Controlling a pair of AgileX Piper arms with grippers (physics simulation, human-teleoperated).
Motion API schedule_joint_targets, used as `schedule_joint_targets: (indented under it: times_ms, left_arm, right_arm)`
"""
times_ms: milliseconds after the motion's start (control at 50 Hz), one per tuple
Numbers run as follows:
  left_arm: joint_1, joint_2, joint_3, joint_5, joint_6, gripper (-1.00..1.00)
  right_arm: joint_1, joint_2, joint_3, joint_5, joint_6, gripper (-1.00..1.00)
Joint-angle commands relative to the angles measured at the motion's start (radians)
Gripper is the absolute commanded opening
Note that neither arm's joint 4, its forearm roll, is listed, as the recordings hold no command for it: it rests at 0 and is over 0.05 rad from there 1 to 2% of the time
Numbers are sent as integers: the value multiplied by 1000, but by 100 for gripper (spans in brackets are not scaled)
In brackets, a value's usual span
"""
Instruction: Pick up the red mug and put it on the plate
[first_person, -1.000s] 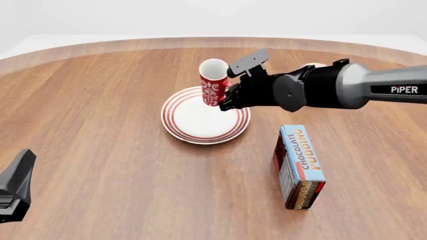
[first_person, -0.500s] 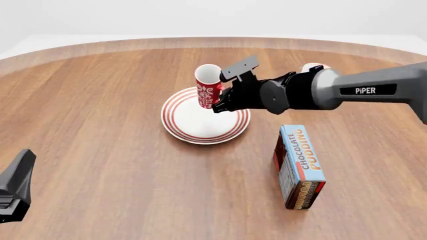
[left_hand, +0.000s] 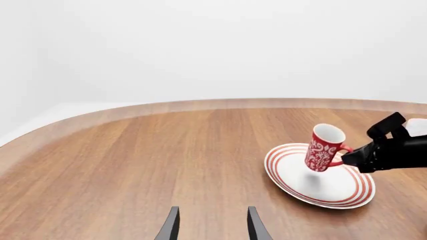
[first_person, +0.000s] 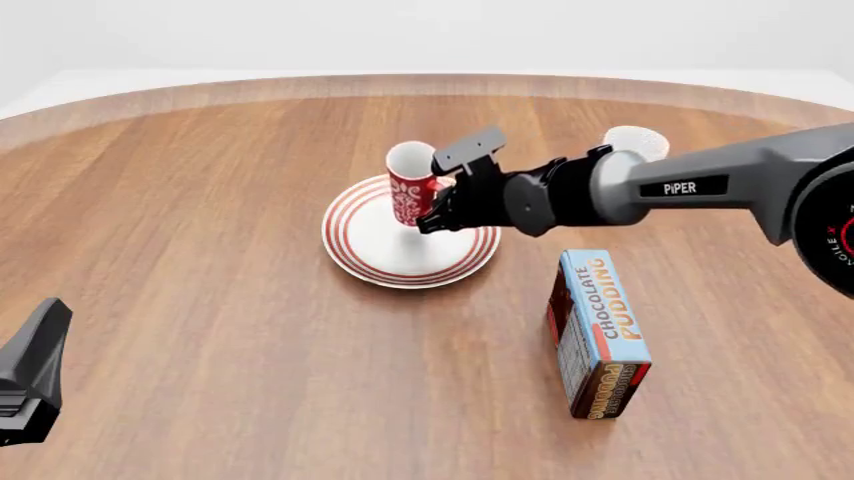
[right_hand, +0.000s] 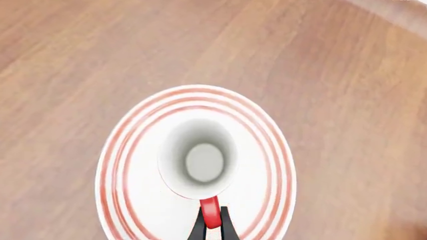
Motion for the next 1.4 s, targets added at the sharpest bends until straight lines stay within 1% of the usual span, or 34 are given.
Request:
schedule_joint_targets:
  times_ms: [20,360,420,640,660,680,760,1040,1160,1280,1400]
  left_arm:
    - [0,0,0,0,0,100]
    - [0,0,0,0,0,100]
    - [0,0,0,0,0,100]
    - [0,0,0,0,0,100]
    - [0,0,0,0,0,100]
    - [0,0,0,0,0,100]
    - [0,0,0,0,0,100]
    - [0,0,0,0,0,100]
    - [0,0,0,0,0,100]
    - [0,0,0,0,0,100]
    - [0,0,0,0,0,100]
  right_arm:
    - [-9,36,-25,-8,9,-100]
    - [-16,38,-25,-11,14,-100]
    - [-24,36,-24,-16,5,-100]
    - [-21,40,-29,-16,5,-100]
    - [-11,39,-25,-18,22,100]
    - [-28,47,-34,-13,7,100]
    - [-22,46,-31,-16,8,100]
    - [-16,34,-10,-33,32,100]
    - [-19,36,-22,-22,27,100]
    - [-19,41,-13,-31,36,100]
    - [-12,30,-14,-19,42,100]
